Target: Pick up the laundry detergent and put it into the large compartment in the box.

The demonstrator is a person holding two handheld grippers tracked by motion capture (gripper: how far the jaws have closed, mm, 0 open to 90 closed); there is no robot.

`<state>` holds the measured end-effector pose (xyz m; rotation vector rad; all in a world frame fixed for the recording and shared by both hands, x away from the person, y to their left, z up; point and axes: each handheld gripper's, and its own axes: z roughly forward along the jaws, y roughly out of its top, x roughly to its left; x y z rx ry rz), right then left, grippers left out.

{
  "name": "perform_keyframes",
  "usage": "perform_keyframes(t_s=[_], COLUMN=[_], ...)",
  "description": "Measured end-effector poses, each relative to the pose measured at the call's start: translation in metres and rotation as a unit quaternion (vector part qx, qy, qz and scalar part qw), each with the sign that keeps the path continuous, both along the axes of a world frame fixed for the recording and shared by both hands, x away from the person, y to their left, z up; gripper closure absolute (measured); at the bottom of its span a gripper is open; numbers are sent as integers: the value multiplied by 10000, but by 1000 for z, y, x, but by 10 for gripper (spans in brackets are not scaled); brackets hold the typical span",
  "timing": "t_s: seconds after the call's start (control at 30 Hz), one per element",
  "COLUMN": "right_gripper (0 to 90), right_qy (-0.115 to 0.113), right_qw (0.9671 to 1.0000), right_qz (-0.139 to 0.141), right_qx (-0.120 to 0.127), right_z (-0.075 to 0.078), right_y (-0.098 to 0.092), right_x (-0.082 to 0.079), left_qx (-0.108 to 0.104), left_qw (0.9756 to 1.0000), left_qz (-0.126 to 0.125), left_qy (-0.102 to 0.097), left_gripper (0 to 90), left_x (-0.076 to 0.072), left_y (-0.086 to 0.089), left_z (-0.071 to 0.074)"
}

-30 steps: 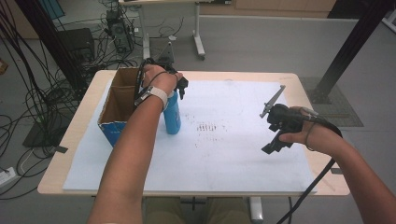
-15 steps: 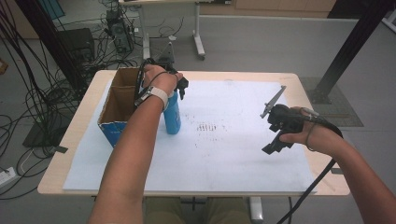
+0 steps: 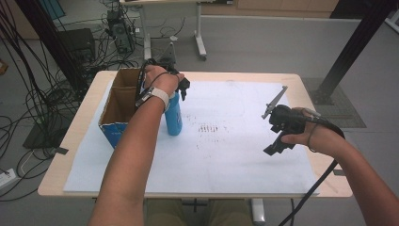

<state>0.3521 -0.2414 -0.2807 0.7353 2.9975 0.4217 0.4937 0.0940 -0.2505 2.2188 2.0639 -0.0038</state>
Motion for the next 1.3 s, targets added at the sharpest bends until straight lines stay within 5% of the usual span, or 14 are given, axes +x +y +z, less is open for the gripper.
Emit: perform_keyframes(t_s=[1.3], right_gripper=[106], right_qy=[-2], right_qw=[10000], right_qz=[-39], right_qx=[19], right_z=[0], right_y=[-1], right_x=[-1], left_qx=[31], left_qw=[10000], left_qz=[-71], left_qy=[17], left_gripper=[103], left_x=[-1], left_y=[-2], left_z=[-2])
